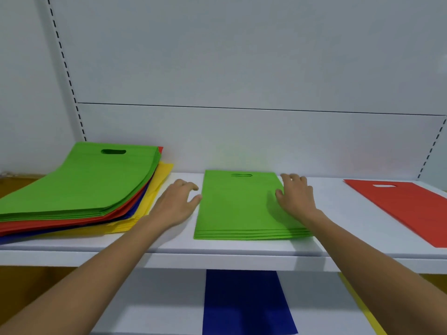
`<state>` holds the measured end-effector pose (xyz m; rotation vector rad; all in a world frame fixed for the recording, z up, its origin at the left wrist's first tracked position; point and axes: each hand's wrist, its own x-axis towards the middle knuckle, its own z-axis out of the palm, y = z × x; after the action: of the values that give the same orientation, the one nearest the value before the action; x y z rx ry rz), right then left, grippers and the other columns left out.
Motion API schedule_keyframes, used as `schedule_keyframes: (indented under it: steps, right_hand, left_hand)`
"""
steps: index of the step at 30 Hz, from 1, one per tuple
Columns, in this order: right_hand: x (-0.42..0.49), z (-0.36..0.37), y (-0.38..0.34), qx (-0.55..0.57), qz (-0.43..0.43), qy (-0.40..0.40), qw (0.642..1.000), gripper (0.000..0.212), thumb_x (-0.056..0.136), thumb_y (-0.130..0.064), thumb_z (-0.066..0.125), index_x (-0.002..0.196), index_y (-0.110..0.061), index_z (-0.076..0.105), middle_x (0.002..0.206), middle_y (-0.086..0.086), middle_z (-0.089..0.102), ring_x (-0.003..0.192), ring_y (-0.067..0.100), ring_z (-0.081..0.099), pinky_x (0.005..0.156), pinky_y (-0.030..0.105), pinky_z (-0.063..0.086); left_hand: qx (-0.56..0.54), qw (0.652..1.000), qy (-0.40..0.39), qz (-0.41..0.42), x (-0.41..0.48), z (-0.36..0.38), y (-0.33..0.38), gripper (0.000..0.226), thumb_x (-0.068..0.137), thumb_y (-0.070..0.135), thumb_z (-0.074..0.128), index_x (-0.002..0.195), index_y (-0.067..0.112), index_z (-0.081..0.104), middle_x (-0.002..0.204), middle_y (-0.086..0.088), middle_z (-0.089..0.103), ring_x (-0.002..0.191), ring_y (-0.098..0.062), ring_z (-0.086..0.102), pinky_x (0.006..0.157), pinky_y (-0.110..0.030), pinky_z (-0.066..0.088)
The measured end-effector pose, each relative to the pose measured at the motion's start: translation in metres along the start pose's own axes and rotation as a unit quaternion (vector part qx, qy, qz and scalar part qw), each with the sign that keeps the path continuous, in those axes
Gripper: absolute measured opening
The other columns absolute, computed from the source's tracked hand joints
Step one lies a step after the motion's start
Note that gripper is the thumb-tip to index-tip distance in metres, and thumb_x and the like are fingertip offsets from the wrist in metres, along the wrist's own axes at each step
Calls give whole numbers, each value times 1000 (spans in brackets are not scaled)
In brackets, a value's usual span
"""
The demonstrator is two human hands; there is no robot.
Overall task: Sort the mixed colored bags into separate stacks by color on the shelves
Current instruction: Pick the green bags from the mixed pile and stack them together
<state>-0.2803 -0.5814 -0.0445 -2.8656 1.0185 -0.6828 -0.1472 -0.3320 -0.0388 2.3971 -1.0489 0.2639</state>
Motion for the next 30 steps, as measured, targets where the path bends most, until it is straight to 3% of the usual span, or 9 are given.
schedule_keyframes:
  steps: [4, 10, 17, 23, 26, 28, 30]
  right_hand:
    - [8, -20, -40, 8, -55, 75, 996, 56, 91, -17, 46, 143, -9, 27, 139, 13, 41, 123, 33, 37, 95, 43, 34]
    - [11, -28, -138, 23, -130, 82, 988, 50, 93, -20, 46, 140, -10, 33, 137, 11, 43, 125, 30, 36, 97, 42, 32]
    - [6, -11, -253, 48, -161, 50, 984, 41, 94, -25, 46, 132, -9, 43, 127, 11, 51, 120, 30, 42, 93, 39, 35]
    - [2, 13, -320, 89, -107, -91, 986, 42, 91, -37, 54, 120, -7, 53, 121, 16, 55, 112, 33, 52, 87, 35, 43]
    - [0, 25, -334, 137, -65, -112, 982, 39, 90, -32, 58, 112, 0, 57, 117, 20, 56, 107, 34, 54, 83, 34, 44]
    - [3, 32, -339, 162, -43, -110, 980, 35, 88, -31, 60, 102, 1, 60, 108, 20, 59, 103, 34, 55, 75, 31, 42]
    - [9, 36, -341, 169, -17, -104, 980, 33, 87, -36, 61, 80, -4, 57, 85, 13, 58, 88, 31, 55, 60, 29, 36]
  left_hand:
    - [29, 998, 57, 24, -3, -42, -31, 31, 90, 27, 55, 118, 14, 58, 118, -8, 53, 111, -25, 51, 94, -33, 40]
    - [72, 988, 133, 9, -21, -114, -107, 25, 87, 31, 61, 105, 15, 66, 101, -6, 59, 95, -24, 57, 83, -35, 43]
    - [109, 986, 102, -77, -46, -171, -220, 23, 88, 24, 61, 108, 15, 67, 106, -12, 65, 98, -29, 60, 86, -36, 45]
    - [102, 981, 73, -148, -48, -174, -287, 31, 90, 29, 56, 115, 12, 62, 116, -13, 64, 109, -29, 57, 87, -34, 44]
    - [60, 982, 41, -173, -44, -169, -307, 33, 90, 35, 57, 110, 10, 64, 115, -11, 65, 109, -27, 57, 87, -33, 44]
    - [39, 985, 46, -163, -40, -170, -315, 31, 88, 35, 59, 106, 10, 67, 112, -11, 67, 106, -27, 59, 85, -32, 45]
    - [32, 987, 54, -148, -36, -171, -319, 32, 87, 33, 61, 110, 12, 65, 111, -9, 67, 104, -26, 60, 84, -31, 45]
